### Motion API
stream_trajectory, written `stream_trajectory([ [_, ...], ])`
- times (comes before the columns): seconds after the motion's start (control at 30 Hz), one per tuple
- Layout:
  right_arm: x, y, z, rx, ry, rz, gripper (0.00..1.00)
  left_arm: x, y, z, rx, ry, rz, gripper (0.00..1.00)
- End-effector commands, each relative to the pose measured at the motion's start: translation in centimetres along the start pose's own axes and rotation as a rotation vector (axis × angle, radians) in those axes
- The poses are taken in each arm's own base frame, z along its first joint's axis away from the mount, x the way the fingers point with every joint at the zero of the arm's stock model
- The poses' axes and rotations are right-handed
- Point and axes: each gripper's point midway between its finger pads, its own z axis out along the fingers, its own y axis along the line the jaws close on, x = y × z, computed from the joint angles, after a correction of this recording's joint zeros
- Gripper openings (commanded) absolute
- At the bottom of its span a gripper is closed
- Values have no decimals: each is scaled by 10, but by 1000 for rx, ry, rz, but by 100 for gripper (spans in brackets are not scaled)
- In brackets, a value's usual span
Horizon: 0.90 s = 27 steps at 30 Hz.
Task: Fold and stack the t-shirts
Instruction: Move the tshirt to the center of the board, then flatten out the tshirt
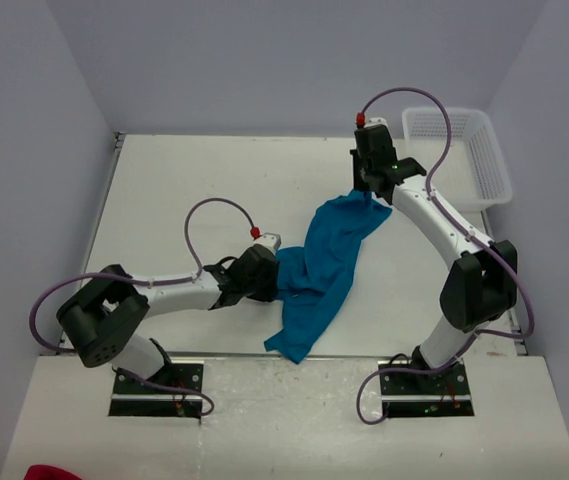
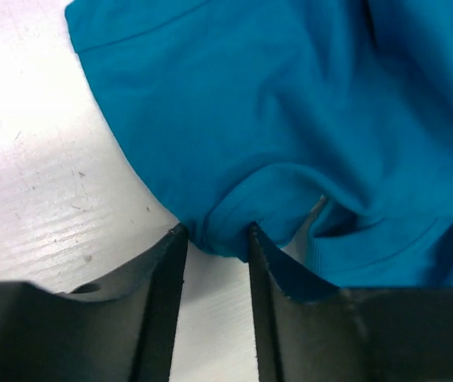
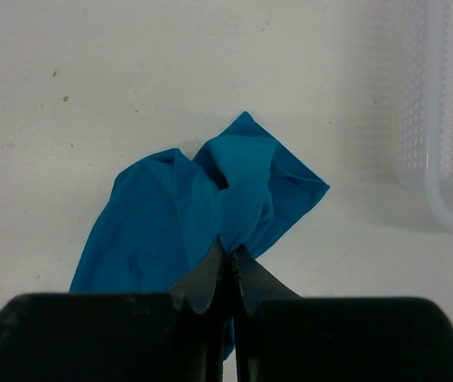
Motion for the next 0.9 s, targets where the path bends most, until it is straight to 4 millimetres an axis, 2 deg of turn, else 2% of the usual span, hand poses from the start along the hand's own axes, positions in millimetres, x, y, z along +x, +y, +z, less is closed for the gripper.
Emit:
stream_trajectory([
  [0.0,-24,-5,-22,-15,-93,49,0,-9,-1,7,-28,-24,-12,32],
  [0.03,-21,-5,-22,-12,-88,47,0,-9,0,8,-33,-24,-13,27],
  [0.1,-21,-5,-23,-19,-89,47,0,-11,3,10,-56,-32,-8,25],
  [0.13,-20,-5,-24,-19,-89,52,0,-14,6,11,-76,-43,-3,14],
  [0.2,-19,-4,-25,-23,-88,55,0,-17,10,8,-106,-50,4,0],
  [0.23,-18,-4,-26,-28,-89,60,0,-26,12,3,-121,-80,4,0],
  [0.3,-16,-4,-27,-37,-93,61,0,-32,17,-5,-152,-96,15,0],
  [0.33,-19,-4,-32,-41,-104,64,0,-48,18,-16,-174,-148,8,0],
  [0.4,-23,-5,-36,-45,-114,62,0,-55,27,-33,-225,-157,26,0],
  [0.43,-26,-4,-39,-51,-122,60,0,-79,26,-52,-242,-231,19,0],
  [0.5,-35,-7,-52,-60,-145,62,0,-90,33,-77,-286,-254,40,0],
  [0.53,-38,-7,-57,-70,-154,65,0,-116,29,-105,-281,-342,19,0],
  [0.6,-52,-9,-80,-97,-205,78,0,-131,34,-135,-306,-385,24,0],
  [0.63,-56,-8,-89,-114,-224,79,0,-155,31,-168,-301,-475,1,0],
  [0.67,-65,-7,-108,-150,-265,86,0,-161,34,-185,-312,-494,0,0],
  [0.7,-71,-8,-120,-171,-292,91,0,-179,32,-217,-296,-573,-13,0],
  [0.77,-80,-3,-145,-236,-338,91,0,-193,32,-248,-275,-643,-21,0],
  [0.8,-89,-7,-167,-261,-389,99,0,-198,32,-263,-263,-676,-25,0],
  [0.83,-92,-8,-180,-279,-414,98,0,-206,33,-291,-238,-741,-33,0],
  [0.87,-95,-6,-193,-310,-438,94,0,-211,33,-305,-221,-776,-39,0],
])
